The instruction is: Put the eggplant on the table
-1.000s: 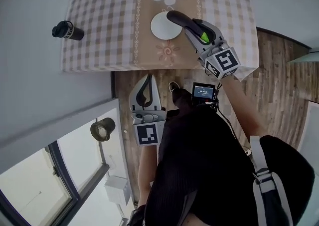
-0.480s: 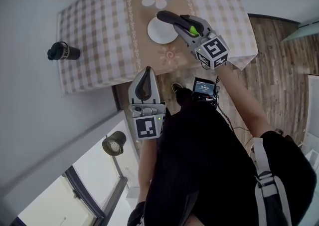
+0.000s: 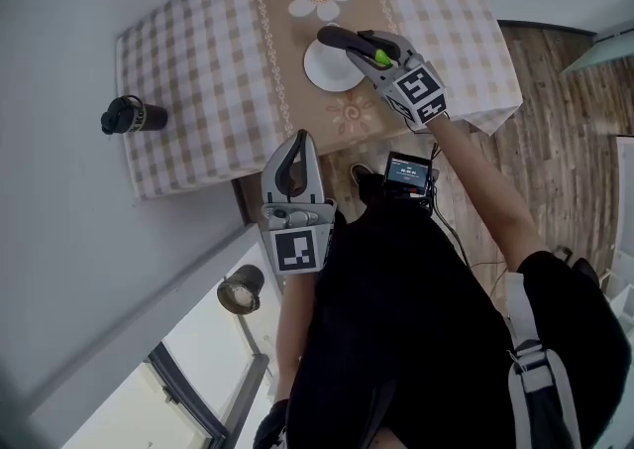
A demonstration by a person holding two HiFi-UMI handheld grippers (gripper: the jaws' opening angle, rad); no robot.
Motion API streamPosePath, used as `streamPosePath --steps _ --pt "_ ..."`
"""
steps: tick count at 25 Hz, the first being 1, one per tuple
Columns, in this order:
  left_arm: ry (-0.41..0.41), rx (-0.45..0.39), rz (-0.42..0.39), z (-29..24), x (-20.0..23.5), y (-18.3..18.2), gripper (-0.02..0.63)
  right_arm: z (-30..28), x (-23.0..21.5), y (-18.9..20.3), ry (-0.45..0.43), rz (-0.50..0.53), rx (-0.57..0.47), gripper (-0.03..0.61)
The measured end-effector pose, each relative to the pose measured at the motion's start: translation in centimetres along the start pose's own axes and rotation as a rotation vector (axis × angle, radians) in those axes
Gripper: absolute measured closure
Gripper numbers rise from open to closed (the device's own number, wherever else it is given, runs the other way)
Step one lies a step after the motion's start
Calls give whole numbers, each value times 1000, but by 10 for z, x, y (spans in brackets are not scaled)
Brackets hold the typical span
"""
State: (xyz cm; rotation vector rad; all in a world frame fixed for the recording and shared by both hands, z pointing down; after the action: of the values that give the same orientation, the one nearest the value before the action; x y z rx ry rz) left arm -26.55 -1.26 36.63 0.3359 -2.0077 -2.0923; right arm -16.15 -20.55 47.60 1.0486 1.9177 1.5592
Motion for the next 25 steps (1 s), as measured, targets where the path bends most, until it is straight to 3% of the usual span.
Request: streamPosePath --steps 3,7,19,25 --pt "7 -12 40 3 19 -22 624 -9 6 -19 -3 41 66 416" --pt "1 0 19 2 6 3 624 -18 4 21 -25 43 80 414" --pt "-51 31 -18 1 5 29 624 -57 11 75 -92 42 142 414" --pt "-70 24 44 8 26 6 624 -70 19 52 -120 76 220 414"
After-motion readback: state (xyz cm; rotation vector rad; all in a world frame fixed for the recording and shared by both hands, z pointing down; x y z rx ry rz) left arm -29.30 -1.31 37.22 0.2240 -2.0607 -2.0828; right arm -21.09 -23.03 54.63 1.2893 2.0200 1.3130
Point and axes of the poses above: the fingertips, and each gripper's own axes: z backward along the fingers, x to its left, y out of its underside, the point moved 3 cm from there along z, backward along the fingers, and after that the axes turned 4 degrees about y, right-handed, at the moved point
